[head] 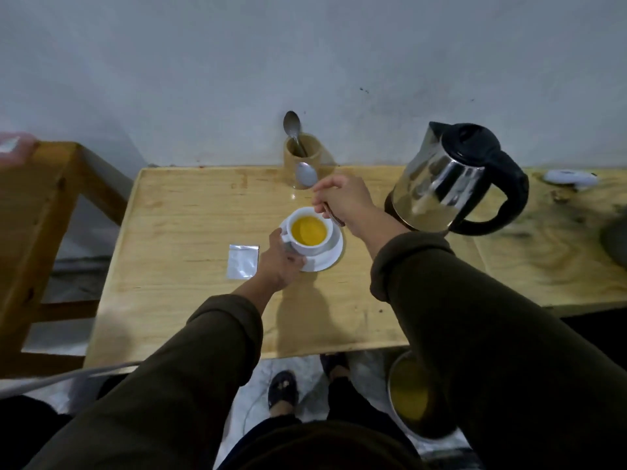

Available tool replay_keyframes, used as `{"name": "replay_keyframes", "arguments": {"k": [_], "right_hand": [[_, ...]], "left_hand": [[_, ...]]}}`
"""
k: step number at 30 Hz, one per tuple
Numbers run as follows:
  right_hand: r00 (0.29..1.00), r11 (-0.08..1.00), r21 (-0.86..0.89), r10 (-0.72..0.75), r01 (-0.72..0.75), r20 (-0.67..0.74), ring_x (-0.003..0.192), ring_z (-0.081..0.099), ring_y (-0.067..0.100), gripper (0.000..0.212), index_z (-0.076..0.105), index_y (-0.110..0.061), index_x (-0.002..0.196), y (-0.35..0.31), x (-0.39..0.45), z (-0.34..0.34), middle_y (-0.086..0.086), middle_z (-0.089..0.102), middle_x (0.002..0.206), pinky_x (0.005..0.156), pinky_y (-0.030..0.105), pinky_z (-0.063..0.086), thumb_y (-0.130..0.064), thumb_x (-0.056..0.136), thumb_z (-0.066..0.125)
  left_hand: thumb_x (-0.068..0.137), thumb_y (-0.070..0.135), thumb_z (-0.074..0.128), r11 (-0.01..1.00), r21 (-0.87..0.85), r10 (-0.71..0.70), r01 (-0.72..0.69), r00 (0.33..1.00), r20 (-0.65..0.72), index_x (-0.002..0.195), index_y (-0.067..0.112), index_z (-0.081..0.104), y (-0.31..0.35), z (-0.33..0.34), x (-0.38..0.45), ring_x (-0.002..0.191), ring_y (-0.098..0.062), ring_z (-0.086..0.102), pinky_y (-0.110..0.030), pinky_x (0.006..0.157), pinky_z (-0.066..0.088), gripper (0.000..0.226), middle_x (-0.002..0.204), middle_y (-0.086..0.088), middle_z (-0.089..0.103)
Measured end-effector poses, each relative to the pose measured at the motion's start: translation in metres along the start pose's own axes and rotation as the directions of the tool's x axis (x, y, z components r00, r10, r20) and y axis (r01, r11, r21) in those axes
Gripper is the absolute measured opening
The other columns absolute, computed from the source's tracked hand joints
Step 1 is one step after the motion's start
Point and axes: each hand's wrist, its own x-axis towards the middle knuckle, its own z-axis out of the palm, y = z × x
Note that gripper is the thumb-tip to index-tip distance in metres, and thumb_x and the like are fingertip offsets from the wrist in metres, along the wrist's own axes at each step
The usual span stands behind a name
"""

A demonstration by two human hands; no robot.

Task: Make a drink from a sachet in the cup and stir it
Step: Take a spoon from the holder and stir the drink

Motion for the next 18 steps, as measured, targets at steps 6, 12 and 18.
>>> {"name": "replay_keyframes", "arguments": {"k": [6, 12, 18], "right_hand": [[0.994, 0.981, 0.185, 0.04, -0.058, 0.101, 0.061, 0.054, 0.016, 0.022, 0.067, 0.006, 0.098, 0.009, -0.026, -0.005, 0.014, 0.064, 0.079, 0.058, 0.021, 0.04, 0.006, 0.09, 0.046], [0.996, 0.996, -0.049, -0.066, 0.069, 0.062, 0.07, 0.061, 0.011, 0.01, 0.065, -0.019, 0.075, 0.028, -0.027, -0.01, 0.002, 0.067, 0.076, 0.067, 0.022, 0.05, -0.014, 0.082, 0.07], [0.993, 0.95, -0.292, -0.116, 0.108, -0.008, 0.081, 0.069, 0.023, 0.027, 0.069, -0.004, 0.092, 0.033, -0.023, -0.007, 0.01, 0.072, 0.085, 0.092, 0.037, 0.054, -0.024, 0.092, 0.051]], "left_hand": [[0.088, 0.013, 0.059, 1.0, 0.019, -0.001, 0.0, 0.999, 0.045, 0.149, 0.013, 0.007, -0.003, -0.007, -0.002, 0.119, -0.034, 0.055, -0.03, 0.087, 0.04, 0.08, 0.128, -0.019, 0.059], [0.089, 0.015, 0.056, 1.0, 0.009, -0.003, 0.002, 0.997, 0.073, 0.15, 0.014, 0.007, -0.004, -0.013, -0.004, 0.115, -0.032, 0.058, -0.031, 0.088, 0.043, 0.079, 0.129, -0.017, 0.057], [0.089, 0.015, 0.055, 1.0, 0.027, 0.007, -0.009, 0.996, 0.087, 0.151, 0.013, 0.006, -0.004, -0.014, -0.006, 0.117, -0.033, 0.056, -0.034, 0.092, 0.044, 0.079, 0.132, -0.018, 0.055]]}}
